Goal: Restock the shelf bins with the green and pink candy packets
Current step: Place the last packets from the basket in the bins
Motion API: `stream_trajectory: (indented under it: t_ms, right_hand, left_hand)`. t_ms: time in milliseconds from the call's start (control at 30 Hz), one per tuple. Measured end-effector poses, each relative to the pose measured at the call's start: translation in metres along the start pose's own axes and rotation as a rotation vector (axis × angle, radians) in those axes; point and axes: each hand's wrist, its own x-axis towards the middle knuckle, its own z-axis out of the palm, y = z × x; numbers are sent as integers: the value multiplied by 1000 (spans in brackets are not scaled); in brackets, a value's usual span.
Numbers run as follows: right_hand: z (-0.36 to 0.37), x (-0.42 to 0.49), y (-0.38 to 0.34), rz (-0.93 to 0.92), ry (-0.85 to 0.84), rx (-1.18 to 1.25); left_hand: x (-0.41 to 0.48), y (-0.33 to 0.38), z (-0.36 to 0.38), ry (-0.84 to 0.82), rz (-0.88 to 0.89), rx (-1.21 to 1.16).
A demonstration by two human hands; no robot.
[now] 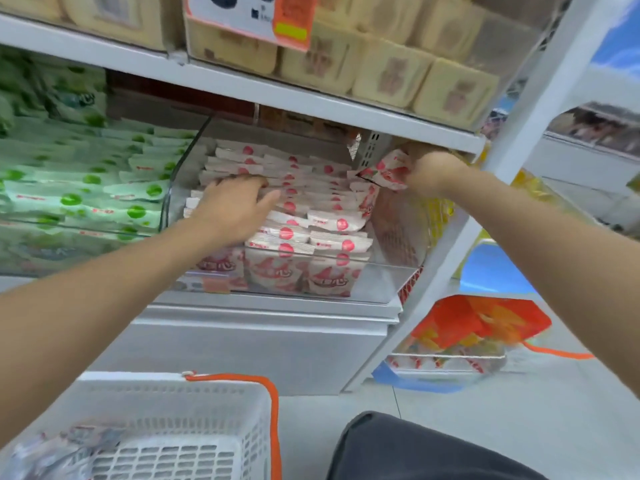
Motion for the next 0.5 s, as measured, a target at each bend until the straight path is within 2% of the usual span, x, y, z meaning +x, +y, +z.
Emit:
stream_trajectory:
  t_ms: [67,267,500]
  right_hand:
    - [2,19,-3,-18,-26,-127]
    - [7,42,-17,-81,-74,-238]
    - [25,42,-29,-132,-158,-214]
  left_hand:
    - [1,-3,3,16,8,-13]
    - [0,-2,5,51,36,-16]
    - [0,-3,7,92,64,-24]
